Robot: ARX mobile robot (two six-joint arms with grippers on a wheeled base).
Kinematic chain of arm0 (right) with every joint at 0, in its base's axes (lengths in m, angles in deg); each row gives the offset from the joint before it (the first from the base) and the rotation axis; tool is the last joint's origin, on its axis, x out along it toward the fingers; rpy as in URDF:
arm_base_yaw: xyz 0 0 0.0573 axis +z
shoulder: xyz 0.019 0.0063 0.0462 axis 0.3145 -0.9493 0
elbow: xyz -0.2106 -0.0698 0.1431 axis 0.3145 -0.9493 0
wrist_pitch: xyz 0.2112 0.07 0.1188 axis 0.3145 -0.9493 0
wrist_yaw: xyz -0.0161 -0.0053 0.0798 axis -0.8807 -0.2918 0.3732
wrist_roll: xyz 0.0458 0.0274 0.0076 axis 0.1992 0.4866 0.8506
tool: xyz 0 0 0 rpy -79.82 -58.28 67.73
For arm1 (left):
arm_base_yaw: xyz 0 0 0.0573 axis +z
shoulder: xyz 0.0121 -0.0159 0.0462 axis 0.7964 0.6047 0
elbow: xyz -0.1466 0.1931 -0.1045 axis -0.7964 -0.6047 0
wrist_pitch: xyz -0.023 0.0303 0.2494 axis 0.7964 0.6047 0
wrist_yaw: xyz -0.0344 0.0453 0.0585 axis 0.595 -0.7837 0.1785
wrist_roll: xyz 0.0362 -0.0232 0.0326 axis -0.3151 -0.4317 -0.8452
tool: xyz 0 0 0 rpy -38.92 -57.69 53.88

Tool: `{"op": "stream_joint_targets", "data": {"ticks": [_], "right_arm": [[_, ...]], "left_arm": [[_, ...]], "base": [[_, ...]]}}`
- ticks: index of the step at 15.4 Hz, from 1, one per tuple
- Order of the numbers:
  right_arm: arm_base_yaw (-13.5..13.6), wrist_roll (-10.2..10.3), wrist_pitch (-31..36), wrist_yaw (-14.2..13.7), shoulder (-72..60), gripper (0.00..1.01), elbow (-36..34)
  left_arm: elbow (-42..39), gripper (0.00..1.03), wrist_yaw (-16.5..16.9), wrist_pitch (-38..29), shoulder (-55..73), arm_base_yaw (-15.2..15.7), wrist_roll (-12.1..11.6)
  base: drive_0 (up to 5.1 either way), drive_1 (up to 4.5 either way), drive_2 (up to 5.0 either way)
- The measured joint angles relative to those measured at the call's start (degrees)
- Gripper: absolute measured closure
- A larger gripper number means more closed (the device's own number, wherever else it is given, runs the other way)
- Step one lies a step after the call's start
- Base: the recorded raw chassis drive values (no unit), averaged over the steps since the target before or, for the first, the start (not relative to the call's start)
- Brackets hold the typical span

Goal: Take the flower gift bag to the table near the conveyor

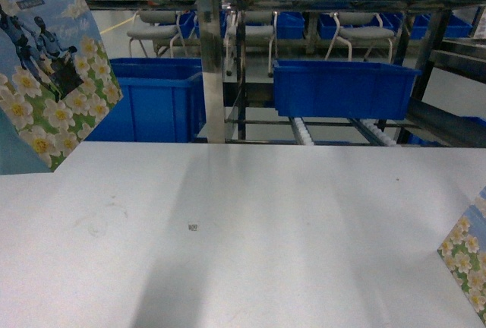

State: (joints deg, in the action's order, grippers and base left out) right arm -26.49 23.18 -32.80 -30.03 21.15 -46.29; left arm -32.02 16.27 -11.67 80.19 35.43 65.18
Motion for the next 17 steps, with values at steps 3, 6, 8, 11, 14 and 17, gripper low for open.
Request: {"op": "stream_joint_targets", "data": {"ticks": [3, 6, 8, 11, 14, 17], "right_arm": [[0.0, 0.0, 0.0, 0.0, 0.0, 0.03, 0.0], [0.0, 0.0, 0.0, 0.0, 0.0, 0.03, 0.0], [0.0, 0.0, 0.0, 0.0, 0.0, 0.03, 0.0], [0.0, 0.0, 0.0, -0.1, 0.0, 0.03, 0.0], [0.0, 0.0, 0.0, -0.1, 0.0, 0.03, 0.0], [0.0, 0.0, 0.0, -0.1, 0.0, 0.03, 0.0]], "left_arm": [[-0.5, 1.01, -1.8, -0.7, 0.4, -0.5, 0.2], [-1.2, 1.01, -3.6, -1.4, 1.2, -0.8, 0.4], [-1.9, 1.01, -4.2, -2.0, 2.0, -0.9, 0.5], [-4.7, 1.01, -7.3, -8.2, 9.7, -0.7, 0.5], [-5.0, 1.01, -9.0, -17.7, 18.7, 0.1, 0.4], [-7.9, 1.01, -10.4, -26.9, 27.0, 1.3, 2.4]], "base": [[0.0, 0.00, 0.0], [0.0, 0.00, 0.0], [0.0, 0.00, 0.0], [0.0, 0.00, 0.0], [0.0, 0.00, 0.0], [0.0, 0.00, 0.0]]}}
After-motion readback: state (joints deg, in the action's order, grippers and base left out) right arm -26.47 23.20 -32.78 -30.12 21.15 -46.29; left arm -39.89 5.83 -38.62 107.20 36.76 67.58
